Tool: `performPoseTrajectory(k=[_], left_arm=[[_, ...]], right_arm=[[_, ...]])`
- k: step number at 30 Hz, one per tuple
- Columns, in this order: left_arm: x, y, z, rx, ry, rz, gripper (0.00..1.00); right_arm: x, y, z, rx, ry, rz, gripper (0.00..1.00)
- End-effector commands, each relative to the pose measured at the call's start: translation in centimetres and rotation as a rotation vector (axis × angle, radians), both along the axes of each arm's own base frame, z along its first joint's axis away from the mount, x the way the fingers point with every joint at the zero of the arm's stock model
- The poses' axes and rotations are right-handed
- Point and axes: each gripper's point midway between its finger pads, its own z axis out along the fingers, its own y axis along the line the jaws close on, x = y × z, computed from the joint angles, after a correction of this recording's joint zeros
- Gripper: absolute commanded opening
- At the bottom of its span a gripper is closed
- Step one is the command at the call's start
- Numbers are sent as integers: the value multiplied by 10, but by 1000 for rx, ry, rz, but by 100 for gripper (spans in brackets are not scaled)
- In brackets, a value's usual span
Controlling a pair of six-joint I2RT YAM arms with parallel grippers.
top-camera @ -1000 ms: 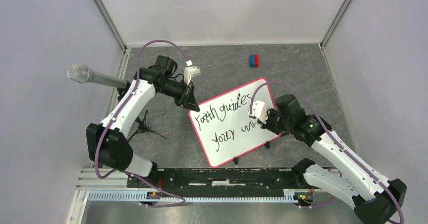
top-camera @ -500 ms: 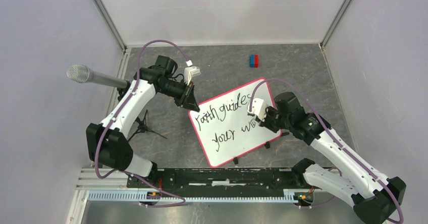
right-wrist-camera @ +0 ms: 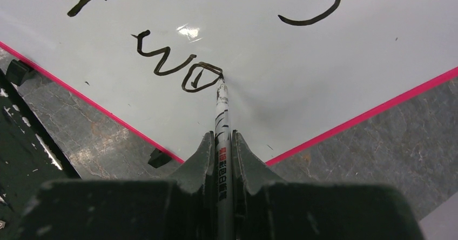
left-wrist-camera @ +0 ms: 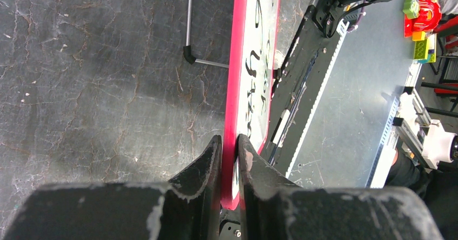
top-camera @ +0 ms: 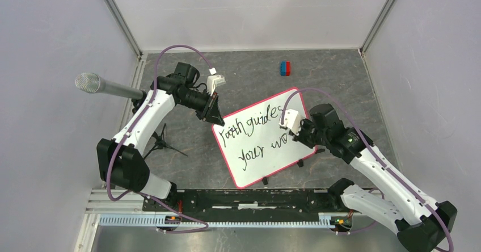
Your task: Write a sentence on the whiteboard
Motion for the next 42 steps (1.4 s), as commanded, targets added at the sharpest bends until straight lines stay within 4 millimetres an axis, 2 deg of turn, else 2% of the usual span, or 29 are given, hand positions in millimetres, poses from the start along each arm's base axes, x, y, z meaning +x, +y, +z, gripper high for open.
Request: performPoseTrajectory(k=[1, 4, 13, 17, 22, 27, 30, 42], left_arm=[[-9, 2, -6, 40, -7, -46, 2], [-9, 2, -7, 40, -5, -48, 2], [-8, 1, -6, 39, -5, -48, 2], [-9, 1, -6, 39, -4, -48, 3], [-9, 1, -6, 40, -4, -48, 2], [-8, 1, -8, 40, 4, -49, 2], [-8, 1, -7, 39, -2, -49, 2], [-9, 1, -5, 38, -6, -48, 3]], right_arm=[[12, -9, 7, -9, -57, -62, 0], [9, -10, 3, -15, -47, -52, 0], [-17, -3, -17, -16, 61, 63, 0], [-17, -8, -22, -48, 63, 65, 0], [-5, -18, -7, -95, -5, 26, 0], [1, -11, 24, -33, -65, 19, 0], [1, -7, 34, -1, -84, 24, 0], [10, -8, 17, -39, -78, 5, 0]])
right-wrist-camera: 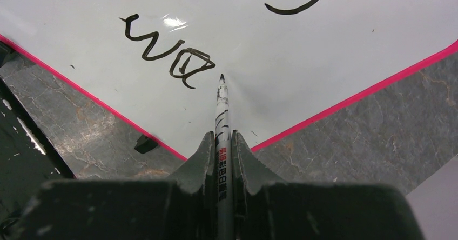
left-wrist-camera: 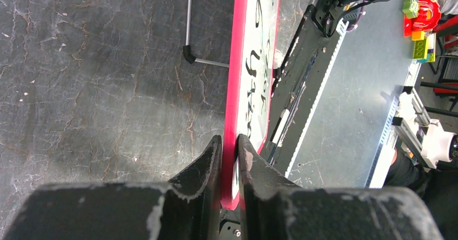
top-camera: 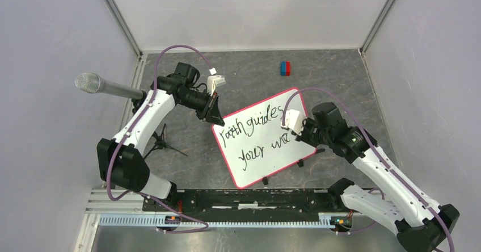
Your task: Write a sentence on the whiteboard
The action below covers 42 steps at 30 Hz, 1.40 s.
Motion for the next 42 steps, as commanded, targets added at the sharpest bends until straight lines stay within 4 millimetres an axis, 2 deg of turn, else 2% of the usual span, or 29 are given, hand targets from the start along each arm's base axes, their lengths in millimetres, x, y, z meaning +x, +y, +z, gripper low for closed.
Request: performPoseTrajectory(k=[1, 9, 17, 29, 42], left_arm=[[-9, 1, -5, 37, -8, -46, 2], [-8, 1, -5, 36, -8, -48, 3], [-8, 1, -3, 36, -18, -46, 2], [-7, 0, -4, 34, -13, -49, 2], [-7, 1, -4, 37, -16, -48, 2]], right_arm=[[12, 3, 5, 17, -48, -16, 0], [13, 1, -9, -5, -34, -22, 0], [20, -8, -8, -18, -49, -82, 0], [1, -14, -32, -48, 32, -43, 0], [30, -19, 3, -54, -86, -106, 0]])
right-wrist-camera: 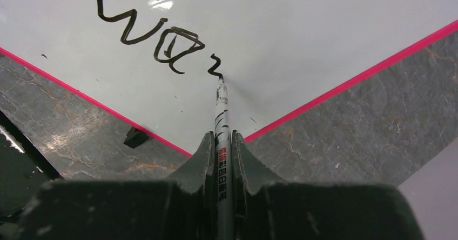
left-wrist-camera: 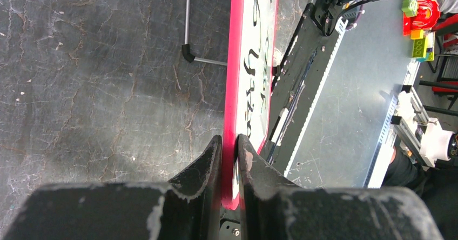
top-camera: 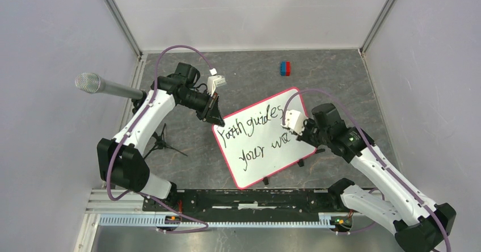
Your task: Write a sentence on the whiteboard
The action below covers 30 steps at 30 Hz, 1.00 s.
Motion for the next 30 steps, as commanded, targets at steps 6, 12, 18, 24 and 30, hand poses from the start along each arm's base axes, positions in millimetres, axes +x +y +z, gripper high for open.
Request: performPoseTrajectory(k=[6, 12, 18, 24, 30], left_arm=[[-5, 2, -5, 37, -20, -47, 2], [-5, 1, -6, 37, -13, -49, 2], [-5, 1, -6, 34, -14, -49, 2], [-5, 0, -6, 32, -14, -52, 2], [-5, 1, -6, 34, -15, -53, 2]], right_arm=[[31, -7, 30, 2, -123, -74, 0], [33, -9, 34, 10, -138, -86, 0], [20, -8, 19, -4, -78, -42, 0], [0, -6, 0, -19, 21, 23, 0], [-14, -9, -16, -45, 83, 61, 0]])
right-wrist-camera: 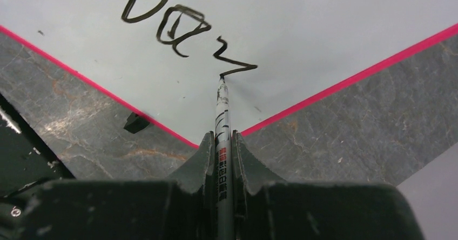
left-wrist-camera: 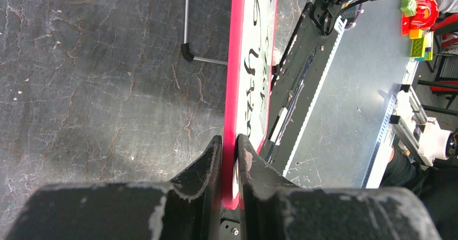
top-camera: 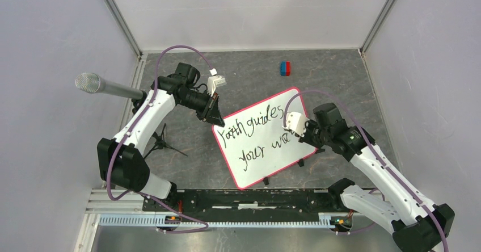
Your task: Write a sentence on the whiteboard
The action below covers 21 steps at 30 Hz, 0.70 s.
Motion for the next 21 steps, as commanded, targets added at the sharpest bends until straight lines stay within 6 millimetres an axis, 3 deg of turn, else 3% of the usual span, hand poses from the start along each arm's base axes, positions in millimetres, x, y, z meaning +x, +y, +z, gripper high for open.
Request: performPoseTrajectory(k=[1, 7, 11, 21], left_arm=[[-4, 1, -6, 33, -20, -52, 2], [-5, 1, -8, 34, -17, -56, 2], [-5, 1, -9, 35, -15, -57, 2], [-4, 1, -10, 38, -12, -55, 2]], right_arm=[[-14, 0, -16, -17, 70, 49, 0], [-29, 3, -30, -21, 152, 95, 0], [-33, 12, -30, 11, 180, 127, 0], [-21, 38, 8, 139, 106, 162, 0]])
